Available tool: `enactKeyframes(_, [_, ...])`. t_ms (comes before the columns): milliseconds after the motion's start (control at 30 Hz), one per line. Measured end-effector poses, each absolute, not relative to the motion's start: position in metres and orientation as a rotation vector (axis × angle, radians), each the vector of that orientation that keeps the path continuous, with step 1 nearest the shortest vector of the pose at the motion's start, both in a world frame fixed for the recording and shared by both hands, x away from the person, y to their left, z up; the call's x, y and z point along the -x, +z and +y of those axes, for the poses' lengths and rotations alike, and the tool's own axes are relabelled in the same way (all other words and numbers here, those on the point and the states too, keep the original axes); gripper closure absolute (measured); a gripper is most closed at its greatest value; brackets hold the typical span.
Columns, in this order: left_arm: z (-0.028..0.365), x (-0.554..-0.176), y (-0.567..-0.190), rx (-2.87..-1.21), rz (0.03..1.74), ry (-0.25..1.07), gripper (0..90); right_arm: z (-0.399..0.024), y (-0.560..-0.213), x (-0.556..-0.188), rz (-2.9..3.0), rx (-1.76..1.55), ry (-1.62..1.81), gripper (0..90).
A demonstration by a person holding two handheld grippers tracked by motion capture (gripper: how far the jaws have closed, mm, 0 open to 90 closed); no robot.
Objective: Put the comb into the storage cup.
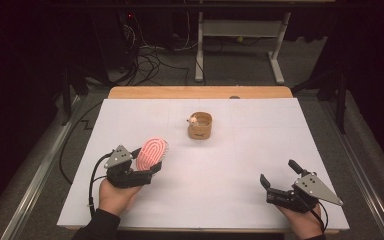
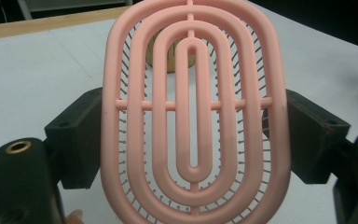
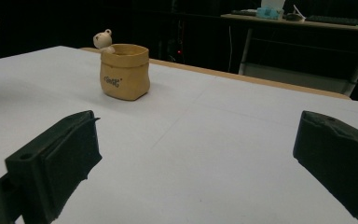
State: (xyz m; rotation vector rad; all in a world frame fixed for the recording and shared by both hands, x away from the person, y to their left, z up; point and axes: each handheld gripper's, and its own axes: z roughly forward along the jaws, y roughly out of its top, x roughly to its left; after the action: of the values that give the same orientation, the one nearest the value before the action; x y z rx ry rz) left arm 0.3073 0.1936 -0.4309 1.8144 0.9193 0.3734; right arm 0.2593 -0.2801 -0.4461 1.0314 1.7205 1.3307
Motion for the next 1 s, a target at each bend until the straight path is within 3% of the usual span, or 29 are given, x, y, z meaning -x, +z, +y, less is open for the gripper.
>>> enactKeyframes(1000, [0.197, -0.297, -0.418, -1.668, 0.854, 0.449, 18.4, -0.283, -0.443, -0.258, 1.701, -1.028, 1.340, 0.9])
